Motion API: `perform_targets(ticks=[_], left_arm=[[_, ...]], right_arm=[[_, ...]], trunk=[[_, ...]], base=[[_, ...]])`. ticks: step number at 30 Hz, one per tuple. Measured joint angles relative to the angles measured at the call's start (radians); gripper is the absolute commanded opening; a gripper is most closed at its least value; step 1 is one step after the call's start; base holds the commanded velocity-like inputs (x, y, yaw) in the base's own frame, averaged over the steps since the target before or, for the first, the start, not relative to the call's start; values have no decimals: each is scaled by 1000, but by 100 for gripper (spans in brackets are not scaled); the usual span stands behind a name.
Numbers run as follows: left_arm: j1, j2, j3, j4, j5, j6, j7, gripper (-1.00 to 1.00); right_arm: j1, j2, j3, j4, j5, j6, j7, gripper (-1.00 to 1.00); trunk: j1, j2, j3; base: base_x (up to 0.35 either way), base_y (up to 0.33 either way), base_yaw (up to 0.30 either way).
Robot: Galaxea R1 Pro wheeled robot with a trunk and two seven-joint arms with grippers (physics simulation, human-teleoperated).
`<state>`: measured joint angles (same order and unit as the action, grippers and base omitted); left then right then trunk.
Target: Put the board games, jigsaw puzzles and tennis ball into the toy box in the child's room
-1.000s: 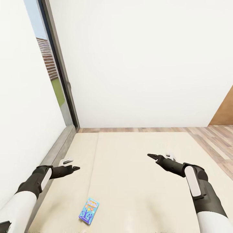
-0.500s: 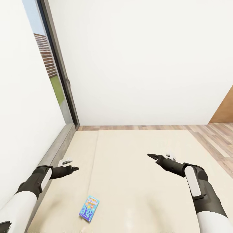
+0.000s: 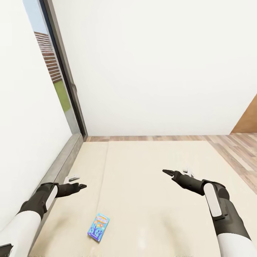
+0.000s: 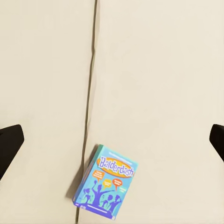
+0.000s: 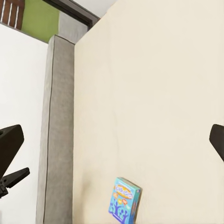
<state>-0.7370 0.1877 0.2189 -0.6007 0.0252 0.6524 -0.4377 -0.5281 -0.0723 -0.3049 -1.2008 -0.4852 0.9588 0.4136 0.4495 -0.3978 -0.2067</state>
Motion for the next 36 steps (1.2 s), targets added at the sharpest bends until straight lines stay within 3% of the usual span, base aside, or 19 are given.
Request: perform_targets(ticks=[36], left_arm=[[0, -4, 0, 0, 0, -4, 5, 100]], right_arm=[[0, -1, 0, 0, 0, 1, 2, 100]], trunk=[[0, 0, -59]], base=[[0, 0, 0]])
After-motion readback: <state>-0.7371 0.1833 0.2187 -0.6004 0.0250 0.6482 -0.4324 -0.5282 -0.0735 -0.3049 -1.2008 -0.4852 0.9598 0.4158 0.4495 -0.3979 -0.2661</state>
